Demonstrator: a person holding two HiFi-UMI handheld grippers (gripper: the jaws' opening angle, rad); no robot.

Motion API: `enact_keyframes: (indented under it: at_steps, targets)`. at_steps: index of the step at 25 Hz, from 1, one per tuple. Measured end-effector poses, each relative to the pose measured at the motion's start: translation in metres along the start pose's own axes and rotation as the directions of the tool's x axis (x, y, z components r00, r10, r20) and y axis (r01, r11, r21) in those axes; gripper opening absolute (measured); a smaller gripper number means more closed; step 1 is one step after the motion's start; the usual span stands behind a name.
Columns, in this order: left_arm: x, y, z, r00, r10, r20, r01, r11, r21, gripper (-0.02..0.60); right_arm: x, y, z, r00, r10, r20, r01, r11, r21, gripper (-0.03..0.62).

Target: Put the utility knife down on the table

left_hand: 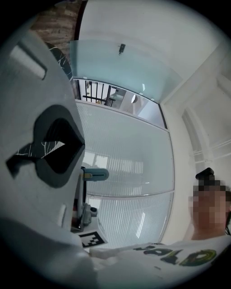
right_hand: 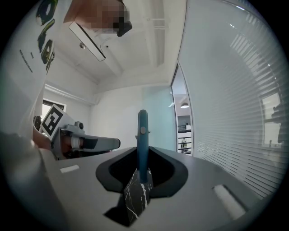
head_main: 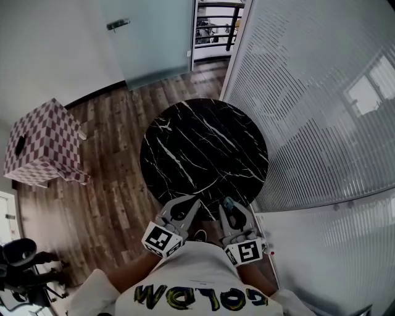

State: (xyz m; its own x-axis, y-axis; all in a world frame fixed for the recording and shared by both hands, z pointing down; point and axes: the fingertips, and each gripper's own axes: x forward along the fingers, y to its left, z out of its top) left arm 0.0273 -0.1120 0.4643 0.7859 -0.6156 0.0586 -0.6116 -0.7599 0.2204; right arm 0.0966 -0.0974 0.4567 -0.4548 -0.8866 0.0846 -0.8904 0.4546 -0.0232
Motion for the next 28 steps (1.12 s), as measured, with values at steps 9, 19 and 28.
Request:
enact_keyframes:
  at_steps: [9, 19, 28]
  targets:
    - [0.01, 0.007, -0.028, 0.999, -0.002, -0.054, 0.002, 1.0, -0.012, 0.0, 0.004, -0.007, -0.035, 0.998, -0.004, -0.061, 0.005, 1.0, 0.006, 0.074]
    - [0.018, 0.022, -0.068, 0.993, 0.005, -0.115, -0.007, 1.0, -0.012, 0.0, 0.011, -0.014, -0.078, 0.989, 0.0, -0.151, -0.002, 1.0, -0.009, 0.074]
    - [0.014, 0.035, -0.104, 0.987, 0.025, -0.16, -0.033, 0.998, -0.044, 0.002, 0.015, -0.02, -0.112, 0.976, -0.002, -0.216, 0.003, 1.0, 0.004, 0.074]
